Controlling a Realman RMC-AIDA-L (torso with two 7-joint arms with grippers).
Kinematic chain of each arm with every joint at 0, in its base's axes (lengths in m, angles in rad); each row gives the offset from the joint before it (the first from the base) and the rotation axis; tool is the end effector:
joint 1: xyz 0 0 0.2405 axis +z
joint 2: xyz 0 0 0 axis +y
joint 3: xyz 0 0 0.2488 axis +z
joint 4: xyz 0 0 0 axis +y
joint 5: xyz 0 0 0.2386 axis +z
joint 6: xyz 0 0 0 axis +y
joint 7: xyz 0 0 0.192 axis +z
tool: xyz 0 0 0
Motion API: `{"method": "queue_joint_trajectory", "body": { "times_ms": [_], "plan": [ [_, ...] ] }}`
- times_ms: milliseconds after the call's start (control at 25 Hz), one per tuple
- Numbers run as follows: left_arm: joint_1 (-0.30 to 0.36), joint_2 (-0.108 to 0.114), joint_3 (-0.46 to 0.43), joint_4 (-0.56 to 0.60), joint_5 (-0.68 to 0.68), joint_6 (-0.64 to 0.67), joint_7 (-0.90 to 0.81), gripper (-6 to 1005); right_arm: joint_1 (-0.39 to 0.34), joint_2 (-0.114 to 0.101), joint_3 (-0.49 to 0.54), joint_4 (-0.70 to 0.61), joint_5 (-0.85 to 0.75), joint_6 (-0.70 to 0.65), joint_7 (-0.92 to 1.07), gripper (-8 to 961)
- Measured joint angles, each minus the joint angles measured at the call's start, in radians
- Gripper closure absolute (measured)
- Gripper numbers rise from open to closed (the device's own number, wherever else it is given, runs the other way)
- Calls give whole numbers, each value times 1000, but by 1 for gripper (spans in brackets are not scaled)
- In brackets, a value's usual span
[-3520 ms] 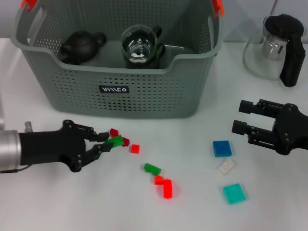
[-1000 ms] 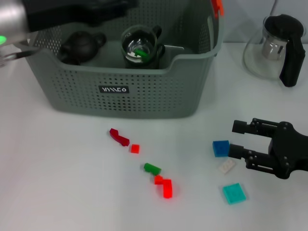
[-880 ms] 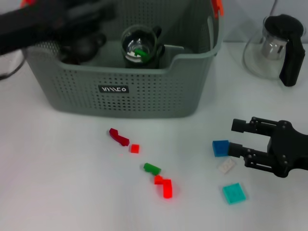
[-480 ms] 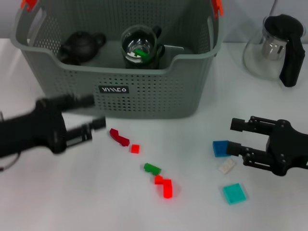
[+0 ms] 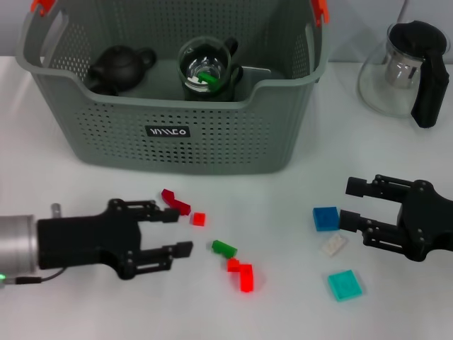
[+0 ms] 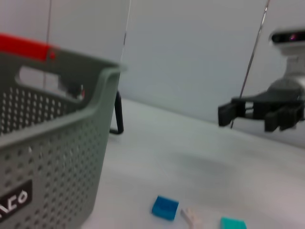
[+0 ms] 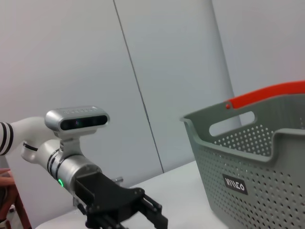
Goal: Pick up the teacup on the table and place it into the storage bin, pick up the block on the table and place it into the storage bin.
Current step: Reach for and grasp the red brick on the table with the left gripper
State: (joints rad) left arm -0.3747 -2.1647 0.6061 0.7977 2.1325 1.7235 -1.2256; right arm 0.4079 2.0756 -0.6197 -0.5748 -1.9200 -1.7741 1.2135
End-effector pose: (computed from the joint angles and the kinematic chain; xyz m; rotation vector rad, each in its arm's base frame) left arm -0.2819 0.3012 -0.0429 -2.7938 -0.5131 -0.6708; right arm 0.2673 0.3068 -0.0288 -2.7016 0.5727 0.9917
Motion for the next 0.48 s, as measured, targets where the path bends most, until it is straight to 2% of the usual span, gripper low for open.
{"method": "queue_joint_trajectory", "body": {
  "times_ms": [320, 480],
  "plan": [
    [-23, -5, 113, -89, 30, -70, 103, 442, -9, 2, 0, -5, -1, 0, 0, 287],
    [-43, -6, 135, -142, 31, -119, 151, 450, -7, 3, 0, -5, 2, 1, 0, 288]
  ]
}}
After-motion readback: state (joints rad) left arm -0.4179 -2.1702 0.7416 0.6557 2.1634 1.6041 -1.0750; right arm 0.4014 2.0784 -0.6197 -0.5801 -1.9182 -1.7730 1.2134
